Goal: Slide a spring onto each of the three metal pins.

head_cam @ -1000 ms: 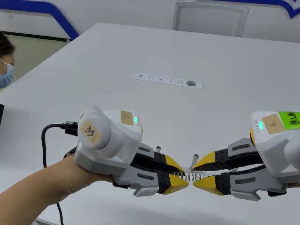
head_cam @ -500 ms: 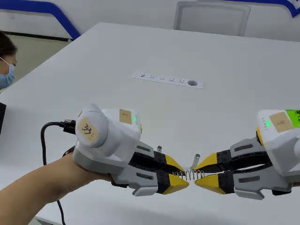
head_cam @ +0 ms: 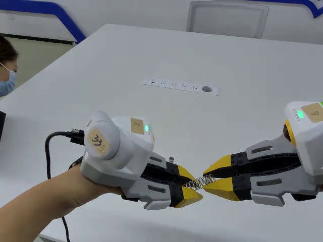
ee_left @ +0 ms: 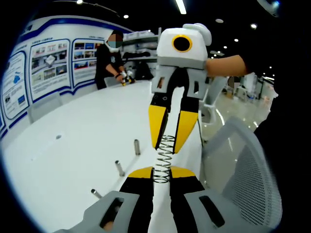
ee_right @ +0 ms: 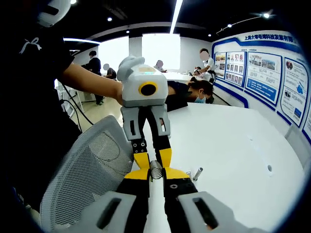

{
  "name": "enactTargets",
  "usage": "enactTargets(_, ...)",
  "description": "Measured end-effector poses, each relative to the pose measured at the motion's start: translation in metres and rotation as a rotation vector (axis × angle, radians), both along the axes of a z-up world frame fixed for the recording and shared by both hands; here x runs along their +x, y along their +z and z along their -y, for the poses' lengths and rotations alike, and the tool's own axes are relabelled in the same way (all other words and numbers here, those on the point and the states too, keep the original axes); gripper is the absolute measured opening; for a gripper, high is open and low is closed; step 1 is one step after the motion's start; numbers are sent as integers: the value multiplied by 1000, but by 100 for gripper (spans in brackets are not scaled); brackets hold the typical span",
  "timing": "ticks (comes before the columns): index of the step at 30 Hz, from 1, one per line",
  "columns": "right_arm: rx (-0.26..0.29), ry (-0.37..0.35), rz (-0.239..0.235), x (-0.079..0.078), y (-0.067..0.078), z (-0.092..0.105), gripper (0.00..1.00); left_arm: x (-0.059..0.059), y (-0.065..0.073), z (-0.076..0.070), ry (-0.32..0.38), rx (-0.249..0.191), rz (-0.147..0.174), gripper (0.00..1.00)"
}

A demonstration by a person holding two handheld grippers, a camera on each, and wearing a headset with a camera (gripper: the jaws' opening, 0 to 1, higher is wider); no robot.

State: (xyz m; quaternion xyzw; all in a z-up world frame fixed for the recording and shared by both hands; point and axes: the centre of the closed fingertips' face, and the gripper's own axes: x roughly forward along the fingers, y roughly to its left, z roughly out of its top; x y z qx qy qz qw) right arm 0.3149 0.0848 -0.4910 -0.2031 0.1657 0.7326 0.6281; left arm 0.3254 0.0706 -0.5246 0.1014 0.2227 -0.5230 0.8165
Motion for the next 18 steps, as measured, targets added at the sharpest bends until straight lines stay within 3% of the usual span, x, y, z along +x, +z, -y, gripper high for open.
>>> enactTargets(9, 42, -14, -22, -2, 8, -8, 11, 0, -2, 3, -1, -2, -5, 11)
enactTargets(18, 50, -17, -27, -3, 10, -12, 11, 0, -3, 5, -2, -3, -3, 11)
